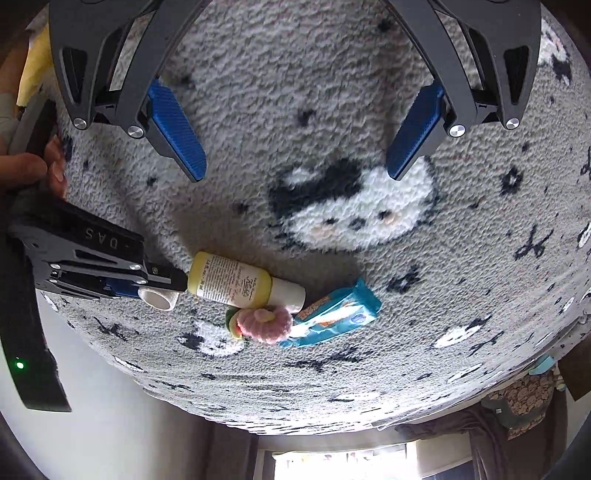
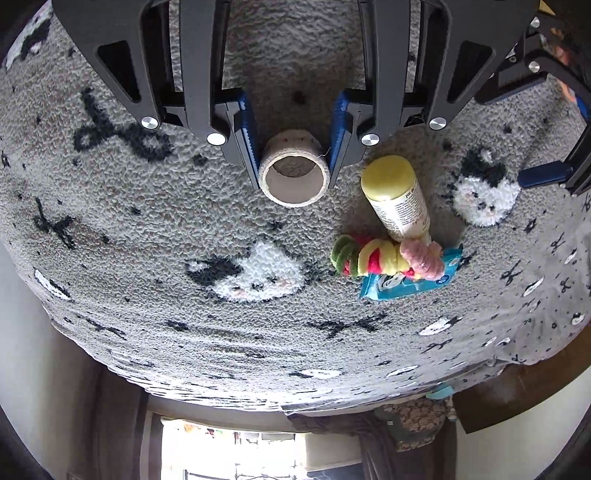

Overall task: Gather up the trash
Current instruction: 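Grasp the yellow lotion bottle with the left tool while the right tool grasps the white tape roll, then lower both tools below the bed edge and open both over the bin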

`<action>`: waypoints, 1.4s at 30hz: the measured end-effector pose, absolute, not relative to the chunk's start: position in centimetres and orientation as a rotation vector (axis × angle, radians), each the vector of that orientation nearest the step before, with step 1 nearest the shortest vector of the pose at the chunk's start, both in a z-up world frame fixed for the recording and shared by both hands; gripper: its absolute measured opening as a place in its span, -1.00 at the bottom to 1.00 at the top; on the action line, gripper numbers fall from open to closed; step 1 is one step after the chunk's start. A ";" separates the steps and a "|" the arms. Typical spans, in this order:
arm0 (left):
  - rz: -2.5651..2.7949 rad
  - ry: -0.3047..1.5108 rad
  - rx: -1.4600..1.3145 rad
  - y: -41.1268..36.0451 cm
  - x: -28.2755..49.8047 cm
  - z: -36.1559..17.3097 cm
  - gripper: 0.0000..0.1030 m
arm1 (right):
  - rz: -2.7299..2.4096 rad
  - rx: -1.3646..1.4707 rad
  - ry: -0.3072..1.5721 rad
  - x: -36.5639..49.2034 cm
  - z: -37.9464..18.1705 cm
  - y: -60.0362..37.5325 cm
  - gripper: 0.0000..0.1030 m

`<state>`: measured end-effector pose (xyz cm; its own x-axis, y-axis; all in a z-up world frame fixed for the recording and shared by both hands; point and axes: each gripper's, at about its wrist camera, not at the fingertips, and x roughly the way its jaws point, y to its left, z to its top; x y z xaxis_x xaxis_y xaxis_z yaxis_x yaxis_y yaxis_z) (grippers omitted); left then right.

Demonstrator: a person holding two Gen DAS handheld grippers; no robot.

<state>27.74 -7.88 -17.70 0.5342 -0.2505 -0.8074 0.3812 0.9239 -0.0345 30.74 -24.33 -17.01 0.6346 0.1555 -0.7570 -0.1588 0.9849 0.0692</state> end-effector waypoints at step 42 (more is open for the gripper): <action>-0.373 0.896 0.184 -7.4 20.2 -15.0 0.57 | 0.162 -0.070 0.771 17.8 -11.7 -26.3 -0.35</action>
